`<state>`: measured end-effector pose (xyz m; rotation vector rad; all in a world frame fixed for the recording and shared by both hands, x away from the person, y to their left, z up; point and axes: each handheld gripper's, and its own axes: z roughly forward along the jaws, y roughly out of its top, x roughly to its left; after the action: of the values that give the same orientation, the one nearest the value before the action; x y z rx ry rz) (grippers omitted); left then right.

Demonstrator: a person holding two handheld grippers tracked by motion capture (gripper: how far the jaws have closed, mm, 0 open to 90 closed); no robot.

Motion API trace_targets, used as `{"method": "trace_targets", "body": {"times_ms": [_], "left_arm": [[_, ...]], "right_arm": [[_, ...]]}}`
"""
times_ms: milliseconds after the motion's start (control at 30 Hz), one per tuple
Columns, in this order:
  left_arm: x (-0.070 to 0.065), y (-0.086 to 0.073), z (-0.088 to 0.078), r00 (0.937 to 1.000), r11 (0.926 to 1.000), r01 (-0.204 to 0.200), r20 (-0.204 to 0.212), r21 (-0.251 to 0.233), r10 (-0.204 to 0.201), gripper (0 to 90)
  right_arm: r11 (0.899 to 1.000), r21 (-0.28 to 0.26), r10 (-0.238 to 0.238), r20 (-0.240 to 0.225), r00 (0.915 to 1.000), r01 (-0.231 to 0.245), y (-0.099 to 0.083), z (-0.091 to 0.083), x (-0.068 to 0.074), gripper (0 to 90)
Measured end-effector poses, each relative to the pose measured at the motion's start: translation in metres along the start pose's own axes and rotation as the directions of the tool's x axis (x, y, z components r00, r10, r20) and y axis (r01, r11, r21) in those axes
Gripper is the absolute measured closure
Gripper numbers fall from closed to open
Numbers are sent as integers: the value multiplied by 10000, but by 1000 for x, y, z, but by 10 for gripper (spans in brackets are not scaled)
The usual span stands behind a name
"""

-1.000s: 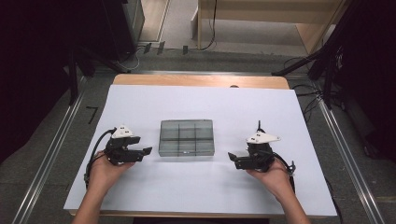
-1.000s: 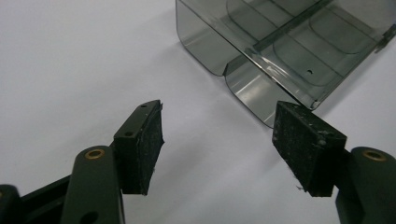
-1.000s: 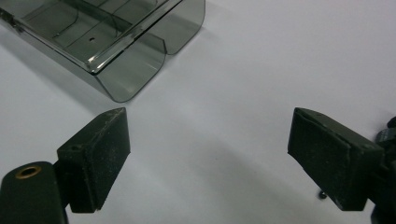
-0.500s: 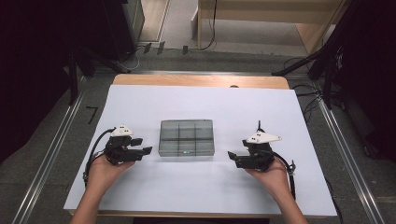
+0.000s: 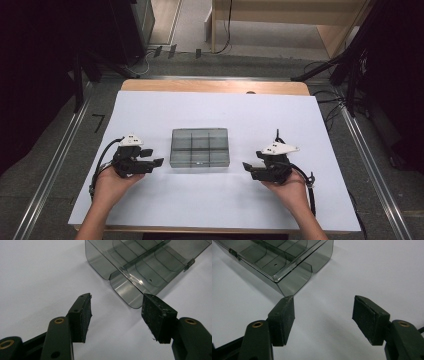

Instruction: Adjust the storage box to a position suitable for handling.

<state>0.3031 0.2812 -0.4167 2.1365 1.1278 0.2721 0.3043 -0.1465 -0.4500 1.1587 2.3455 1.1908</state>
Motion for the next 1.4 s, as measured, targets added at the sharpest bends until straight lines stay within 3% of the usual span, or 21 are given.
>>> {"method": "trace_targets", "body": {"times_ms": [867, 1200, 1400], "left_arm": [[-8, -2, -4, 9991, 9997, -188, 371, -124, 192, 407], [-18, -6, -8, 9980, 9992, -276, 562, -294, 293, 409], [-25, -7, -4, 9968, 9993, -351, 708, -105, 358, 417]], "right_arm": [[9999, -28, 168, -524, 9985, -170, 2, -2, 7, 410], [9998, -52, -205, -760, 9969, 202, 5, 0, 21, 471], [9993, -100, -354, -826, 9960, 347, 6, 3, 25, 507]]}}
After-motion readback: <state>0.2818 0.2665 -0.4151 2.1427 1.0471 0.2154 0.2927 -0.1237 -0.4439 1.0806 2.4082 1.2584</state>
